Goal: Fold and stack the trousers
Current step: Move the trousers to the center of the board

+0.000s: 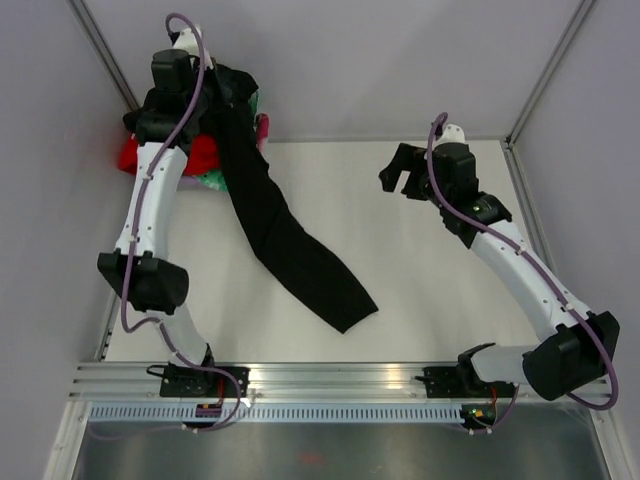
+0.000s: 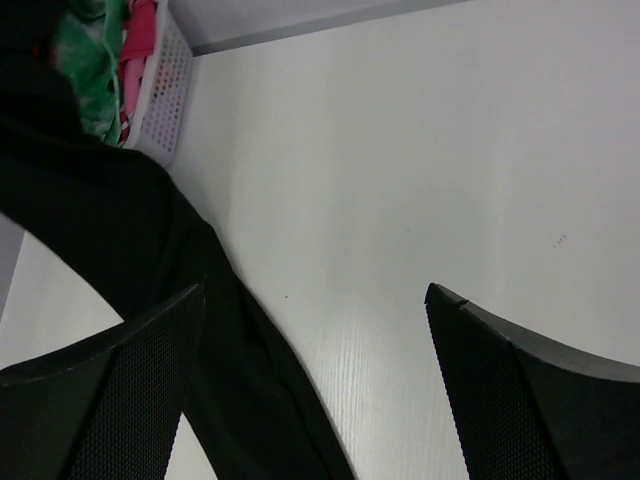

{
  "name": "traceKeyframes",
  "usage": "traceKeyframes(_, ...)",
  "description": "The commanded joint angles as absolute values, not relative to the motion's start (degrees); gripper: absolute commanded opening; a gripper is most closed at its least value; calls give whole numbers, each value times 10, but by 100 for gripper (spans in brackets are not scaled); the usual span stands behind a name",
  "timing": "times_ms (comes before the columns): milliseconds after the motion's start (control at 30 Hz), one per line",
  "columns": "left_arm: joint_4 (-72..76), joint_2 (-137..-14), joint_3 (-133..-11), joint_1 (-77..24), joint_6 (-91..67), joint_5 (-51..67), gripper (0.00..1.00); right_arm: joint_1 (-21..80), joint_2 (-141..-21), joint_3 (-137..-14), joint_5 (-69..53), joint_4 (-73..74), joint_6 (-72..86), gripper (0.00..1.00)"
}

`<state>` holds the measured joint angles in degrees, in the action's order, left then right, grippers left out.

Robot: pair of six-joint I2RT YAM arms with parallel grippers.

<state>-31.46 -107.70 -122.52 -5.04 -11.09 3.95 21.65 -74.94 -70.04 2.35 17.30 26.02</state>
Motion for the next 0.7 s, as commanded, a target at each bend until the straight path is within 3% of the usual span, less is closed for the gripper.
traceKeyframes(0,-304,-929,-1213,-144,-56,82,2,189,-726,-750,114,235,315,98)
traceKeyframes(67,-308,-879,-1173,-261,-60,69,2,137,-700,-740,72,248,347,98)
traceKeyframes(100,-303,-862,-1151,-262,-78,73,2,117,-688,-731,59,246,347,98)
traceKeyframes(300,-182,-688,-850,-477,-188,79,2,46,-588,-701,90,273,331,98)
traceKeyframes(500,-182,-672,-691,-557,-242,96,3,45,-568,-684,52,309,307,98)
traceKeyframes(533,-177,-674,-659,-559,-247,110,7,44,-564,-673,44,304,308,98)
traceKeyframes(667,-220,-674,-623,-560,-278,98,70,45,-560,-595,-76,280,294,98)
